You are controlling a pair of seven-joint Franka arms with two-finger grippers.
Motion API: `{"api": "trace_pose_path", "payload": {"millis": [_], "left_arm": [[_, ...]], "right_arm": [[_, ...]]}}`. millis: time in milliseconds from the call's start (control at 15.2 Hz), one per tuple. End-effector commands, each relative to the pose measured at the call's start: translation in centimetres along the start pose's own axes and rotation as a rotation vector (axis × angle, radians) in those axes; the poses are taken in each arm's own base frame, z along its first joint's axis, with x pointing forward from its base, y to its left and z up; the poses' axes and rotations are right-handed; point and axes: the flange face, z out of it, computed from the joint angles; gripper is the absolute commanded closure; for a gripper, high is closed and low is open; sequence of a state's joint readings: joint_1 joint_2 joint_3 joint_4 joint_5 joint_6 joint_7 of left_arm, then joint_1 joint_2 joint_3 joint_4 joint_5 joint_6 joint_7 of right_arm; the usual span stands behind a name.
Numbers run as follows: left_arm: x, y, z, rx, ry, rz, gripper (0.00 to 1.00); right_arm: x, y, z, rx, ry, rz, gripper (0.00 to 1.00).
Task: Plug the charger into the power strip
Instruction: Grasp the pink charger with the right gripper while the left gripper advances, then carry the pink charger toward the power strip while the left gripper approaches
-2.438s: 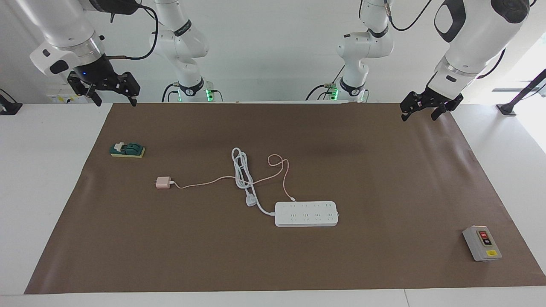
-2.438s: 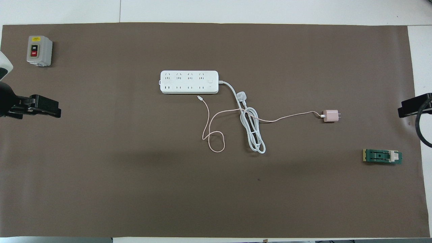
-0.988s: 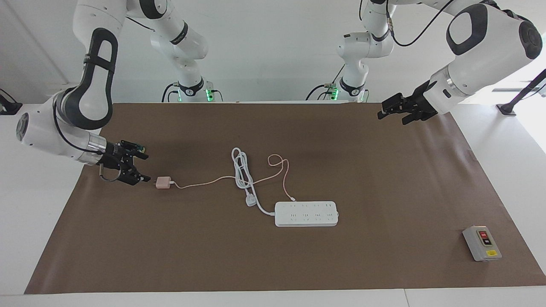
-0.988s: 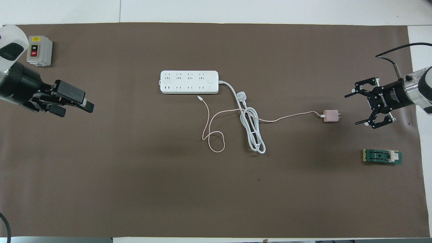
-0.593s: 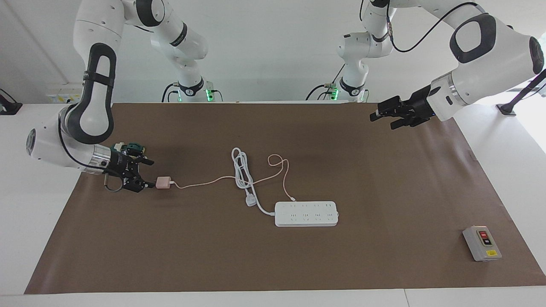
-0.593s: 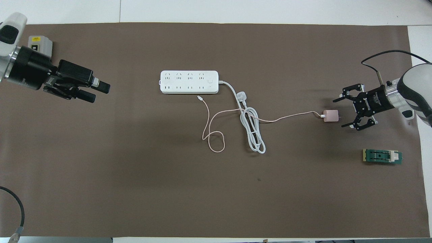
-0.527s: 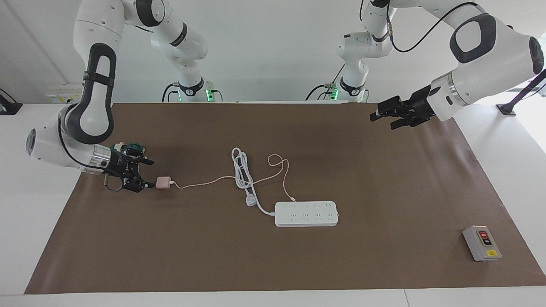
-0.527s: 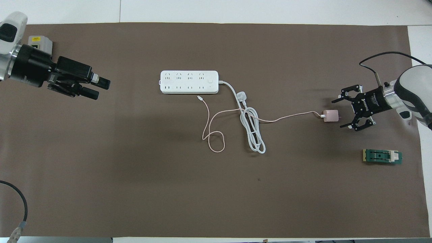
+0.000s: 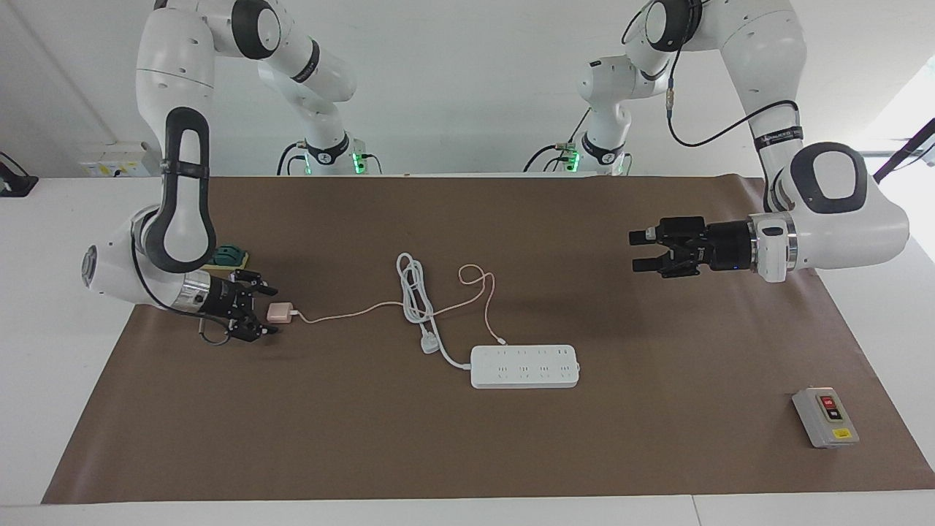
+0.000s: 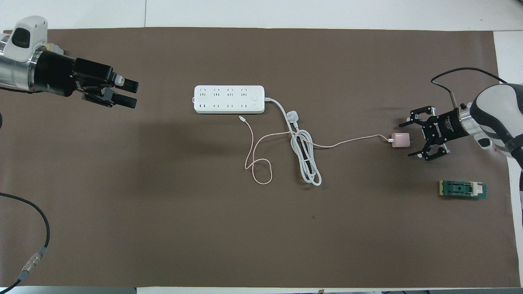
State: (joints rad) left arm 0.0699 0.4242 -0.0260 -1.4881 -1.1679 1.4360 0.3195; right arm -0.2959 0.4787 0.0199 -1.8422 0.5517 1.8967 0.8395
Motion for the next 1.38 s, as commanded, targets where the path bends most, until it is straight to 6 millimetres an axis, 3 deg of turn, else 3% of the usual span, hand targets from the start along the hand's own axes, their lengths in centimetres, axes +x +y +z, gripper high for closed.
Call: {"api": "trace_pose_path", "payload": {"millis": [0, 198, 395, 527, 725, 922, 1120, 1318], "left_arm": [[-0.4, -2.6, 2.5, -0.052, 0.043, 0.036, 0.0], [-2.4, -5.4, 5.1, -0.06, 0.087, 0.061, 0.0], [-5.0, -6.2, 8.3, -0.061, 0.158, 0.065, 0.0], [-4.9, -6.6, 9.0, -0.07, 0.174, 0.059, 0.0], [-4.6, -6.1, 10.4, -0.107, 0.185, 0.091, 0.0], [-3.7, -6.1, 12.9, -0.195, 0.205, 0.132, 0.0], [-3.3, -7.5, 15.2, -0.238, 0.203, 0.123, 0.0], [-3.0, -8.6, 16.5, -0.251, 0.199, 0.099, 0.0]], "right_arm": [[0.2, 0.5, 0.3, 0.024, -0.007, -0.013, 0.07], [0.0, 0.4, 0.3, 0.031, -0.018, -0.012, 0.43], [0.1, 0.4, 0.3, 0.034, -0.015, -0.049, 0.72], [0.0, 0.4, 0.2, 0.033, -0.016, -0.07, 1.0], [-0.7, -0.1, -0.2, 0.029, -0.022, -0.076, 1.0], [-3.6, -1.8, -2.4, 0.023, -0.04, -0.113, 1.0], [-10.5, -4.4, -4.8, 0.014, -0.026, -0.111, 1.0], [-18.9, -5.4, -4.8, 0.011, 0.004, -0.12, 1.0]]}}
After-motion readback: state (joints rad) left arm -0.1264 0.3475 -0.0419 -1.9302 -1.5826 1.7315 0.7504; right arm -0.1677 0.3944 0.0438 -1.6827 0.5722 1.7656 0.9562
